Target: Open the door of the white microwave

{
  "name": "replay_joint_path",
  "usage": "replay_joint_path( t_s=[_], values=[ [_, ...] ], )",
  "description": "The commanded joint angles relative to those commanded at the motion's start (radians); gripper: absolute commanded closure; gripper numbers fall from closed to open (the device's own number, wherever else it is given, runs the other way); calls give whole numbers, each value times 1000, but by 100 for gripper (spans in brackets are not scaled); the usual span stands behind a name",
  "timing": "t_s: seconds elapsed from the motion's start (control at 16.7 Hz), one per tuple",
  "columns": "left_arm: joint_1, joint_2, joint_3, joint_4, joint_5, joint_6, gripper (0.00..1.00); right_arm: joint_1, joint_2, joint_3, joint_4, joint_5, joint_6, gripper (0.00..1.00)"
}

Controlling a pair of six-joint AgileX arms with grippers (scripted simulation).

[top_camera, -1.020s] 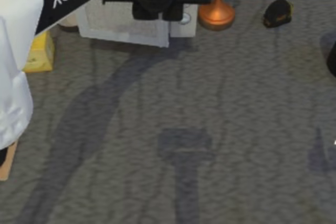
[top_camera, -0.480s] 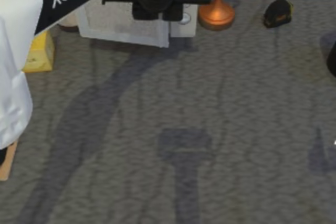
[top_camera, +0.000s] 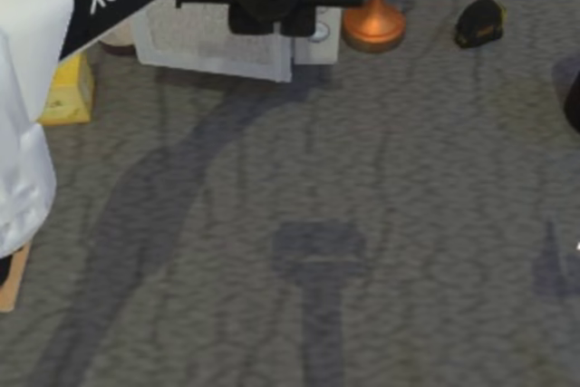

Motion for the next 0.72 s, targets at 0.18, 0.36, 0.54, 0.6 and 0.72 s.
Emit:
replay_joint_path(
  t_s=[0.18,0.36,0.54,0.6,0.72],
  values=[
    [0,0,0,0,0,0,100,0,0,0,0,0,0,0],
    [-8,1,2,1,6,-5,100,0,0,0,0,0,0,0],
    [-5,-17,-21,17,13,11,100,0,0,0,0,0,0,0],
    [-3,-28,-40,25,17,22,100,0,0,0,0,0,0,0],
    [3,-48,-90,40,27,48,100,0,0,0,0,0,0,0]
  ],
)
